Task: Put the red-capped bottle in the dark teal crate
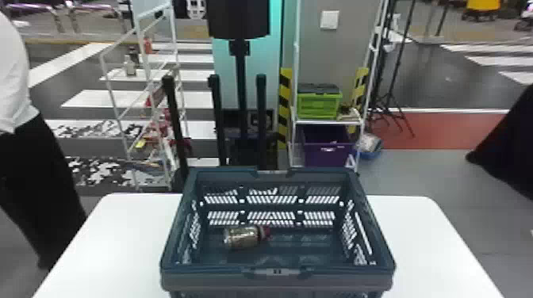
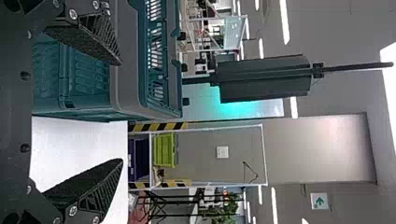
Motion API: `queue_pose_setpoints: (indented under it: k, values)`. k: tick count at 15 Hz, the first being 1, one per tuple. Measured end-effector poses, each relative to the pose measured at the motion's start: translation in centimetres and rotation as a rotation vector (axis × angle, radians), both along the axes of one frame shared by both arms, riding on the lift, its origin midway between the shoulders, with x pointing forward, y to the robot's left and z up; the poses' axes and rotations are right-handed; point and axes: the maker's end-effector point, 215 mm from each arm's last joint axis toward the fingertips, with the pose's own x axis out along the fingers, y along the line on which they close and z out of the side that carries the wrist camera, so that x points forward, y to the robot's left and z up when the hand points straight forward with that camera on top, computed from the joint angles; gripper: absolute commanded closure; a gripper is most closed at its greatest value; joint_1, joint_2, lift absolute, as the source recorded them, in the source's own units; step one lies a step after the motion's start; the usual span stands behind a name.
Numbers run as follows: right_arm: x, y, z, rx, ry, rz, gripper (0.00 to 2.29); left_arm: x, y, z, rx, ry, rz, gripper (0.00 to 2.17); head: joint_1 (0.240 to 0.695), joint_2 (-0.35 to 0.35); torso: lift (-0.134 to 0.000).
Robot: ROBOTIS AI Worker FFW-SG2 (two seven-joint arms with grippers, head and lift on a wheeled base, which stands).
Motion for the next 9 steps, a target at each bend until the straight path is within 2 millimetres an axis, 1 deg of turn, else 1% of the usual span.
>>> queue_pose_setpoints:
  k: [3, 5, 9]
  values:
    - [0.0, 0.0, -0.3, -0.001, 0.01, 0.003, 0.15, -0.1, 0.0, 0.7, 0.032, -0.021, 0.017, 0.08, 0.499, 0.0, 0.0]
    - [0.0, 0.0, -0.2, 0.001, 0.009, 0.003, 0.15, -0.1, -0.3, 1.1, 0.05, -0.033, 0.015, 0.08, 0.499, 0.0, 0.0]
    - [0.0, 0.1, 0.0, 0.006, 0.006, 0.003, 0.15, -0.2, -0.5, 1.1, 0.053, -0.033, 0.01, 0.08, 0.499, 0.0, 0.0]
